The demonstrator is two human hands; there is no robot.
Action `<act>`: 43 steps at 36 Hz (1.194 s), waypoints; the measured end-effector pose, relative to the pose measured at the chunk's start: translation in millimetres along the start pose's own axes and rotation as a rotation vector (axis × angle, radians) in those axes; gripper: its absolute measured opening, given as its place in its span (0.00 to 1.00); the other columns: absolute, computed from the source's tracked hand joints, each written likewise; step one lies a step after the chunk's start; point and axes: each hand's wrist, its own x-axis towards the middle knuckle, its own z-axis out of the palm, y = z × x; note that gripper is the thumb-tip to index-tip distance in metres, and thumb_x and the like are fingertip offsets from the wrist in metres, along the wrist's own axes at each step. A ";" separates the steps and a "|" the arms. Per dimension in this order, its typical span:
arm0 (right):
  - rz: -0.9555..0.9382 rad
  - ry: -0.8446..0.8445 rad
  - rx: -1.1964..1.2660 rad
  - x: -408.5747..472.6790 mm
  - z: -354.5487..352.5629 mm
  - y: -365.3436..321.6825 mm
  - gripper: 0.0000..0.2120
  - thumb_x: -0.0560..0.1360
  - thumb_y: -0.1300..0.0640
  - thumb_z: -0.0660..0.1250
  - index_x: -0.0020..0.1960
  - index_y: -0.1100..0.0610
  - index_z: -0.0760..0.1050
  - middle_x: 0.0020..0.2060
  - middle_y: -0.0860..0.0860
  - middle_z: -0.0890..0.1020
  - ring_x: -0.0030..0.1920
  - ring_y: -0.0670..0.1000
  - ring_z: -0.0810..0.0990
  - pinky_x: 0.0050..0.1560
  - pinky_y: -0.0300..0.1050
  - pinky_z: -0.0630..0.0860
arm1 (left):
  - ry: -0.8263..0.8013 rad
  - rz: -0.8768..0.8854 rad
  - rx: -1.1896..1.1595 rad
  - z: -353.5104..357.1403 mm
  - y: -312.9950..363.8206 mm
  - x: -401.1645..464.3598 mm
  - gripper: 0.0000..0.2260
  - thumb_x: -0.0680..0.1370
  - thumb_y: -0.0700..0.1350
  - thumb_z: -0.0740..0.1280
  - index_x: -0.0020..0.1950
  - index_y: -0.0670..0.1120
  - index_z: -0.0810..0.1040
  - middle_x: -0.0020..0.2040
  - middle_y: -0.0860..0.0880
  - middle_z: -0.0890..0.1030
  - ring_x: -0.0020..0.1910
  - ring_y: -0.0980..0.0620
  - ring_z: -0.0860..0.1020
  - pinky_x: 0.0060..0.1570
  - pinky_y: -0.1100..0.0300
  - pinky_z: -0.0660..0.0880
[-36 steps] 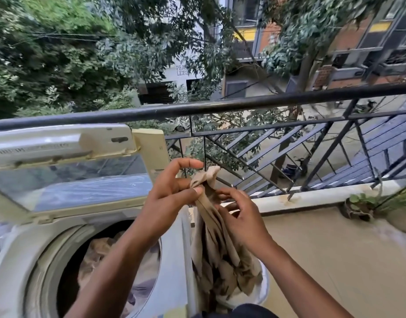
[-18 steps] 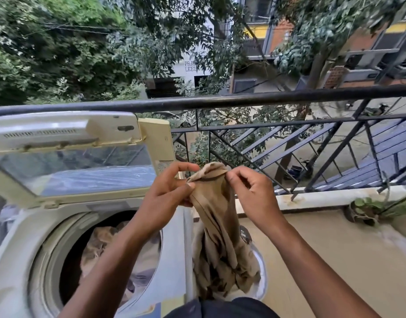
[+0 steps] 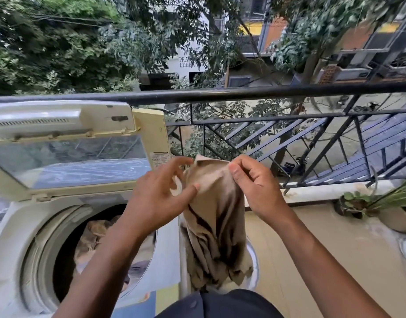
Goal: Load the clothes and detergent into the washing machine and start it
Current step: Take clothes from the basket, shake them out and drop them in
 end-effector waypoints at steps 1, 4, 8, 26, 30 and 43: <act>0.005 -0.049 0.047 -0.4 -0.2 -2.4 0.14 0.86 0.57 0.62 0.42 0.60 0.72 0.33 0.47 0.69 0.35 0.45 0.68 0.36 0.41 0.66 | -0.002 0.048 0.024 0.4 2.8 0.8 0.24 0.76 0.61 0.71 0.71 0.64 0.72 0.56 0.62 0.80 0.53 0.61 0.78 0.56 0.49 0.78; 0.008 -0.179 0.103 -1.6 -0.3 -7.2 0.13 0.86 0.57 0.62 0.44 0.61 0.73 0.35 0.51 0.70 0.37 0.49 0.69 0.38 0.45 0.66 | -0.119 0.140 -0.094 5.4 11.1 5.2 0.28 0.77 0.59 0.74 0.76 0.66 0.68 0.73 0.64 0.71 0.72 0.60 0.70 0.72 0.48 0.69; 0.008 -0.298 0.121 -1.9 -4.6 -11.8 0.12 0.84 0.56 0.63 0.45 0.60 0.76 0.36 0.58 0.73 0.38 0.53 0.71 0.40 0.48 0.68 | -0.265 0.210 -0.270 20.7 14.4 12.3 0.22 0.77 0.53 0.76 0.70 0.59 0.75 0.66 0.60 0.78 0.68 0.59 0.75 0.68 0.60 0.71; 0.050 0.014 0.004 -1.5 -69.4 13.4 0.21 0.82 0.52 0.68 0.36 0.64 0.72 0.32 0.53 0.67 0.34 0.49 0.66 0.34 0.42 0.63 | -0.627 -0.055 0.071 43.1 -59.1 20.9 0.17 0.74 0.61 0.77 0.56 0.52 0.85 0.52 0.56 0.85 0.53 0.56 0.82 0.59 0.55 0.78; 0.081 0.185 0.123 4.8 -86.6 16.6 0.23 0.83 0.51 0.67 0.34 0.61 0.66 0.31 0.54 0.62 0.33 0.52 0.60 0.33 0.46 0.57 | -0.669 -0.065 0.104 60.2 -57.3 19.0 0.10 0.79 0.57 0.74 0.56 0.55 0.82 0.53 0.54 0.84 0.55 0.53 0.82 0.58 0.55 0.78; 0.049 0.104 0.123 11.1 -76.6 41.1 0.22 0.83 0.54 0.65 0.36 0.66 0.68 0.31 0.55 0.63 0.33 0.50 0.61 0.34 0.43 0.60 | -0.128 0.025 -0.295 35.1 -38.6 57.7 0.12 0.82 0.57 0.60 0.47 0.50 0.74 0.38 0.58 0.74 0.39 0.56 0.73 0.44 0.51 0.72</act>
